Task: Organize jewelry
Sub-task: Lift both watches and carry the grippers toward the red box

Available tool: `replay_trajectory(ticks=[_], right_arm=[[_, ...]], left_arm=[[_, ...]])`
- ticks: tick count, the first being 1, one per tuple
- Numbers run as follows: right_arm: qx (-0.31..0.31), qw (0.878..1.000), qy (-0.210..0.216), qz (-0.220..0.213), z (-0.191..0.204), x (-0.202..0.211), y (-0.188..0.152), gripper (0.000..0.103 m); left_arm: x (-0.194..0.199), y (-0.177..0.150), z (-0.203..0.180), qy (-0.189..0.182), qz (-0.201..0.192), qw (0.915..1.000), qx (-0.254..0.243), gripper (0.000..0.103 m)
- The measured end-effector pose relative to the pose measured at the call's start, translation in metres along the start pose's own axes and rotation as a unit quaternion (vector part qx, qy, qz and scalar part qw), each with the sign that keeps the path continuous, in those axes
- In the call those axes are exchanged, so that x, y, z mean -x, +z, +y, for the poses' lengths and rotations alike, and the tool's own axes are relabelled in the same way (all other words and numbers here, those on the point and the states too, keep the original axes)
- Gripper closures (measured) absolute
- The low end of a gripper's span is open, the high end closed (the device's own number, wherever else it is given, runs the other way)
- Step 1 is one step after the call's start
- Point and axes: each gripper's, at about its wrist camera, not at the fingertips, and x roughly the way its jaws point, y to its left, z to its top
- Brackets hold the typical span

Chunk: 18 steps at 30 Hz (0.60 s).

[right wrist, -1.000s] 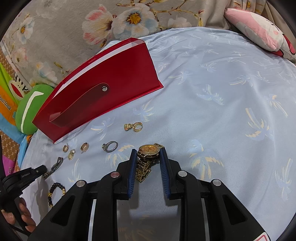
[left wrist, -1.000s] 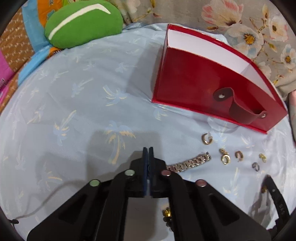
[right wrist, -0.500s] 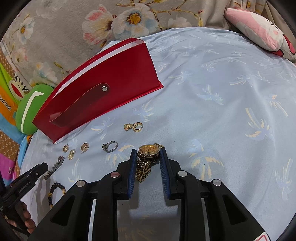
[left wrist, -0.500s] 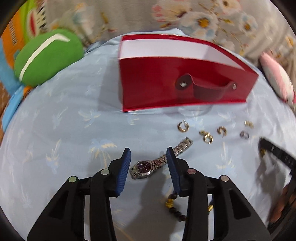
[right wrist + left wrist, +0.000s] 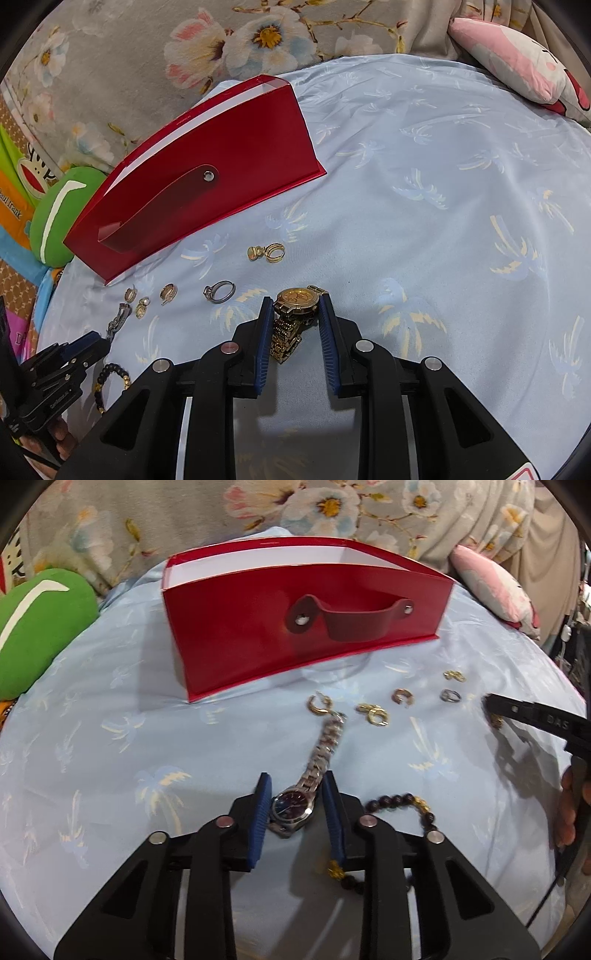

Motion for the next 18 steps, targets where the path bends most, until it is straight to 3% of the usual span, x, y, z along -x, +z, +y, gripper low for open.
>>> replay_trajectory(ticks=[2, 12, 18], right_arm=[[0.0, 1.0, 0.0, 0.0, 0.0, 0.0, 0.0, 0.08], [-0.001, 1.0, 0.001, 0.0, 0.0, 0.0, 0.0, 0.08], [0.002, 1.0, 0.007, -0.001, 0.001, 0.001, -0.001, 0.08]], left_arm=[[0.001, -0.002, -0.006, -0.012, 0.004, 0.9999, -0.01, 0.08], [-0.003, -0.003, -0.028, 0.021, 0.0, 0.9996, -0.017, 0.077], [-0.001, 0.0, -0.034, 0.022, 0.004, 0.9997, -0.003, 0.079]])
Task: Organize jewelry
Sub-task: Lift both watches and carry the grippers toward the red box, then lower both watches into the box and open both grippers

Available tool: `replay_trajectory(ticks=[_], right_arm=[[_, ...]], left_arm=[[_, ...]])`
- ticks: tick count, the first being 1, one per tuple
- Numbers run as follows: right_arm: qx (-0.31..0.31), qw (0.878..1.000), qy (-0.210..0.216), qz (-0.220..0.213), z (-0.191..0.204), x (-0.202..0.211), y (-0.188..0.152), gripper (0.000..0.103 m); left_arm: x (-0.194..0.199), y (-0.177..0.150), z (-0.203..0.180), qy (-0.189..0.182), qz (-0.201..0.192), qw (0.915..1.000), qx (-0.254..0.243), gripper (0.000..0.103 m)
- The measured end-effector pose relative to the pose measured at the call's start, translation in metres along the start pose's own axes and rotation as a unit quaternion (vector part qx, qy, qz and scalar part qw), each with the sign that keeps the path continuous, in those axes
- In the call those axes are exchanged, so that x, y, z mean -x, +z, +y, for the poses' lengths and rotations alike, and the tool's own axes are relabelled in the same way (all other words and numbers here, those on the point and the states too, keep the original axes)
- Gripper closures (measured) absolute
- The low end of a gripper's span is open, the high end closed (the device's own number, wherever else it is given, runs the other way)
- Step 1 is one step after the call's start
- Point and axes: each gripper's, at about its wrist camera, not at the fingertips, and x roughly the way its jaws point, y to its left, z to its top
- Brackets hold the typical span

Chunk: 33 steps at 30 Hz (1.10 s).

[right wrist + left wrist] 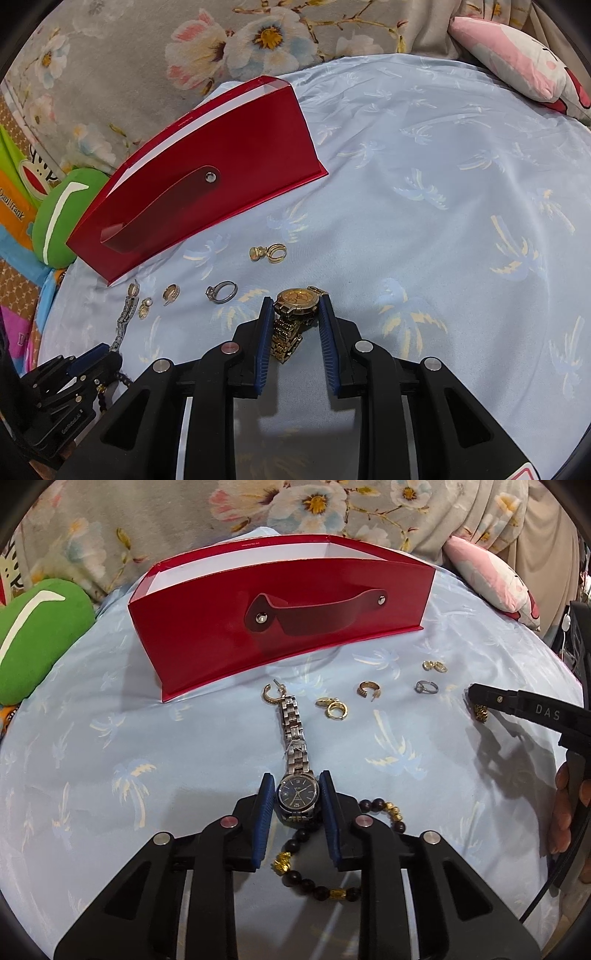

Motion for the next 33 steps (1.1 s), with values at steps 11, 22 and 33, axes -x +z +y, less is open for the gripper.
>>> replay_trajectory(ticks=[11, 22, 33], right_arm=[[0.016, 0.999, 0.028, -0.012, 0.006, 0.023, 0.007, 0.08], [0.072, 0.991, 0.083, -0.073, 0.043, 0.057, 0.1, 0.08], [0.129, 0.985, 0.102, -0.057, 0.105, -0.011, 0.223, 0.08]], left_arm=[[0.05, 0.019, -0.002, 0.003, -0.054, 0.9981, 0.03, 0.079], [0.09, 0.106, 0.016, 0.054, -0.125, 0.9901, 0.033, 0.079], [0.043, 0.227, 0.053, 0.123, -0.148, 0.9805, 0.041, 0.079]])
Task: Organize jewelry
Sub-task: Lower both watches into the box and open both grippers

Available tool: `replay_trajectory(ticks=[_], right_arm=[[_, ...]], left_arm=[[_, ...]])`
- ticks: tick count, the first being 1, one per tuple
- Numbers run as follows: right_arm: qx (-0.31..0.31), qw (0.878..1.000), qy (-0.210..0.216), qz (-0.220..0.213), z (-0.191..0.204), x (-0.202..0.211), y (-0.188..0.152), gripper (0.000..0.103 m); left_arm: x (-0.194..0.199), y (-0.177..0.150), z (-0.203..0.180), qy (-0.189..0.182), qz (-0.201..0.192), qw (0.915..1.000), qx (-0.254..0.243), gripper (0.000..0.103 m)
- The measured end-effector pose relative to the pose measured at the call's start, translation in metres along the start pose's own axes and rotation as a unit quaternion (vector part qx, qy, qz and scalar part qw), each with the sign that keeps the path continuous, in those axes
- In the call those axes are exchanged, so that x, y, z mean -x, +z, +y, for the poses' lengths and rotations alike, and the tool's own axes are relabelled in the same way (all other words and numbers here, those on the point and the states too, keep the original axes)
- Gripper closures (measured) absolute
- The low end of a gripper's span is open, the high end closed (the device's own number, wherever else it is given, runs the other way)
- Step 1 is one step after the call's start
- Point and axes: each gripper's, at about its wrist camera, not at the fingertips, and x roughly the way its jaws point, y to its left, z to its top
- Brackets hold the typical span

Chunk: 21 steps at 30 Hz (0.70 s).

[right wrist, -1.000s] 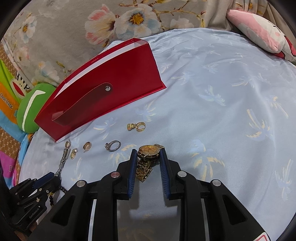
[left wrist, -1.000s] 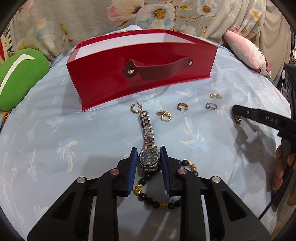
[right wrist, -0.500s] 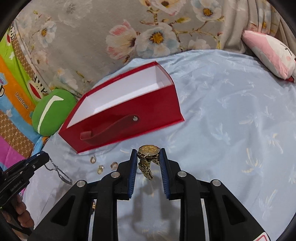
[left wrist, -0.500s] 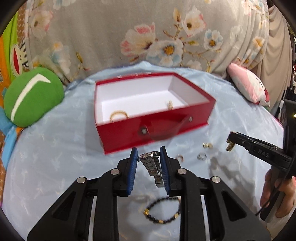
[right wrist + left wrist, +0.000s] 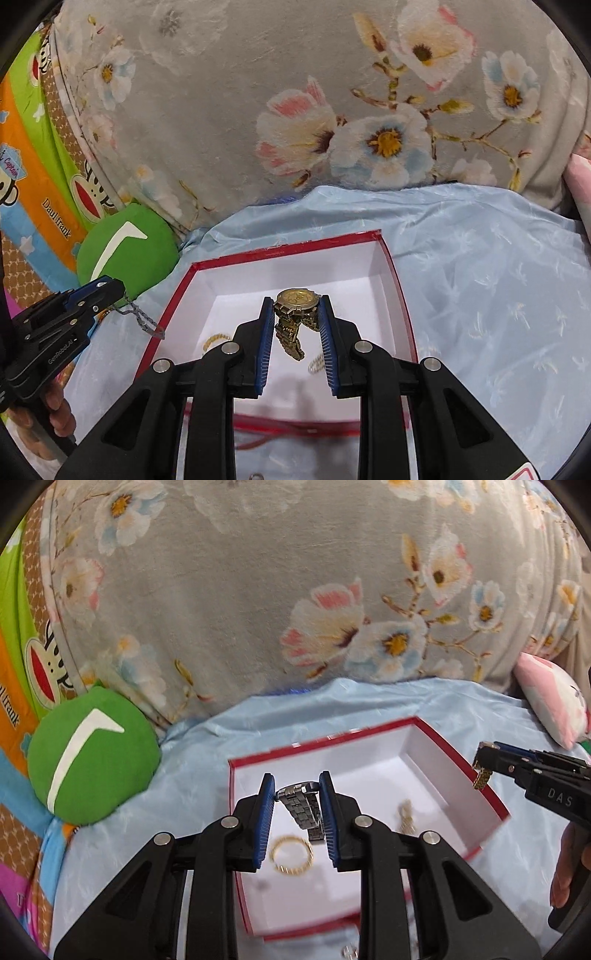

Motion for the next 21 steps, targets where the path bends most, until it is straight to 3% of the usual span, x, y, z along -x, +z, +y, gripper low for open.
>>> replay_trajectory(ticks=[4, 11, 17, 21], right_arm=[[0.006, 1.0, -0.002, 0.024, 0.001, -0.047, 0.021, 0.08], [0.021, 0.997, -0.025, 0.07, -0.002, -0.111, 0.031, 0.08], [0.02, 0.993, -0.042, 0.11, -0.008, -0.146, 0.025, 0.08], [0.007, 0.99, -0.042, 0.135, -0.012, -0.159, 0.022, 0.08]], left_arm=[[-0.049, 0.019, 0.001, 0.01, 0.018, 0.9997, 0.011, 0.079], [-0.123, 0.016, 0.003, 0.031, 0.065, 0.9972, 0.02, 0.079], [-0.156, 0.009, 0.005, 0.028, 0.097, 0.9944, 0.031, 0.079], [-0.161, 0.01, 0.008, 0.031, 0.095, 0.9941, 0.041, 0.079]])
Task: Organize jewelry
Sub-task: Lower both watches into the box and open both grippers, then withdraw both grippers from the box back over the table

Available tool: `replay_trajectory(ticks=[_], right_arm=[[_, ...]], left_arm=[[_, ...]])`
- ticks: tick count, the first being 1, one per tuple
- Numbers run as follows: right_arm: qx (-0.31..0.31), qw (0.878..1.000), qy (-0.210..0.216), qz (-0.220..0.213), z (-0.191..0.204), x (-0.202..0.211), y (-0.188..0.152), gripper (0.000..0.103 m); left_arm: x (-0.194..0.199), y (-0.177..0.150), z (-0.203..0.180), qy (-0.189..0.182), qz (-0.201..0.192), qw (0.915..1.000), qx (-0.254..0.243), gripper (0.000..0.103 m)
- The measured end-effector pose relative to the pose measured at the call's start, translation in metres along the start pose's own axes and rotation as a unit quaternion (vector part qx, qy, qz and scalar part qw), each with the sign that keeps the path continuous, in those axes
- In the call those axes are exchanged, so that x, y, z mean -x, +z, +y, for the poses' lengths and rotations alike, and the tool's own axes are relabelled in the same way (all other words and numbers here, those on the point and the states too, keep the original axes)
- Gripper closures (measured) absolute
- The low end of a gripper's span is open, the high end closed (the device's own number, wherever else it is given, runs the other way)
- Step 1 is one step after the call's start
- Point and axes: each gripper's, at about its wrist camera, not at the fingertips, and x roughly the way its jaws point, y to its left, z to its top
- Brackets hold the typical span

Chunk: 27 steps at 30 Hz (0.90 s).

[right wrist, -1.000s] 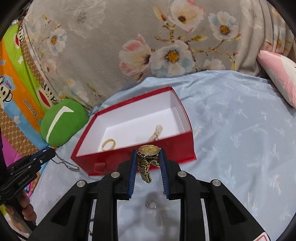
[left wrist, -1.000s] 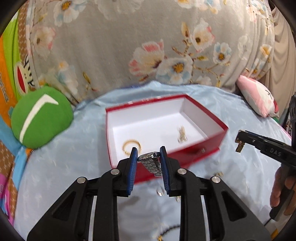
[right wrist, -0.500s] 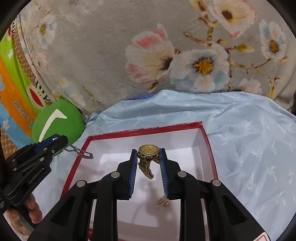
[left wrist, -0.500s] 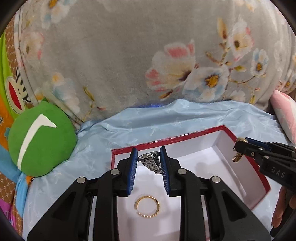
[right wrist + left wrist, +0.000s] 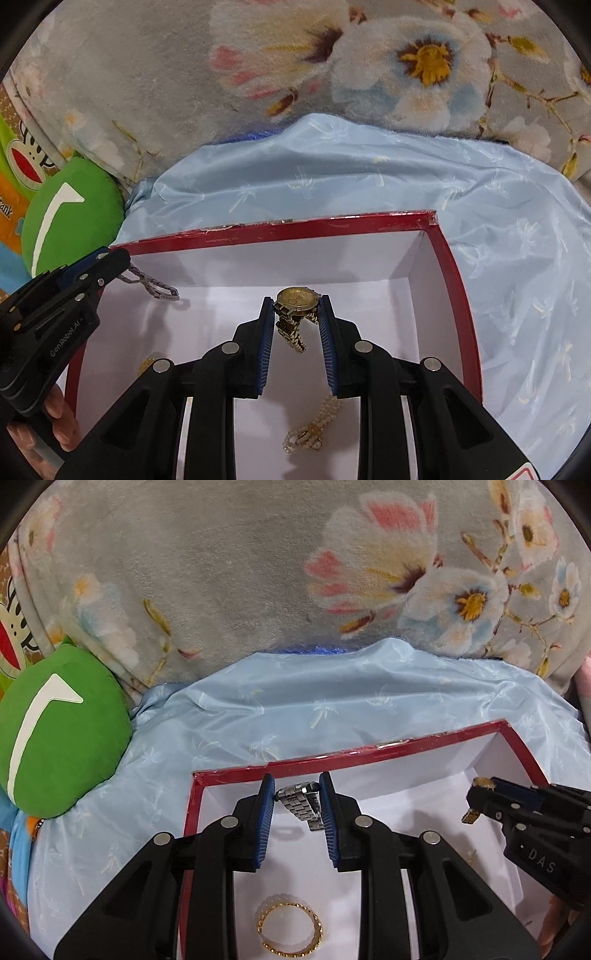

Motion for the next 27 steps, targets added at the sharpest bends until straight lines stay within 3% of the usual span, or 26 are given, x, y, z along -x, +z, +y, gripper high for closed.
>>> replay_trajectory(ticks=[5, 17, 22, 27], right_arm=[[-0.015, 1.0, 0.003, 0.019, -0.006, -0.006, -0.001, 0.079], [0.002, 1.0, -0.007, 0.011, 0.0, -0.004, -0.001, 0.079], [0.033, 0.997, -0.015, -0.071, 0.008, 0.028, -0.009, 0.079], [0.061, 0.988, -0.006, -0.144, 0.02, 0.087, -0.038, 0.078]], left_arm=[[-0.008, 0.001, 0.004, -0.001, 0.011, 0.9998, 0.014, 0.078], [-0.018, -0.001, 0.019, -0.027, 0.036, 0.9975, 0.055, 0.077], [0.008, -0.002, 0.026, -0.012, -0.005, 0.9978, 0.065, 0.075], [0.056, -0.019, 0.034, 0.006, -0.037, 0.9979, 0.052, 0.071]])
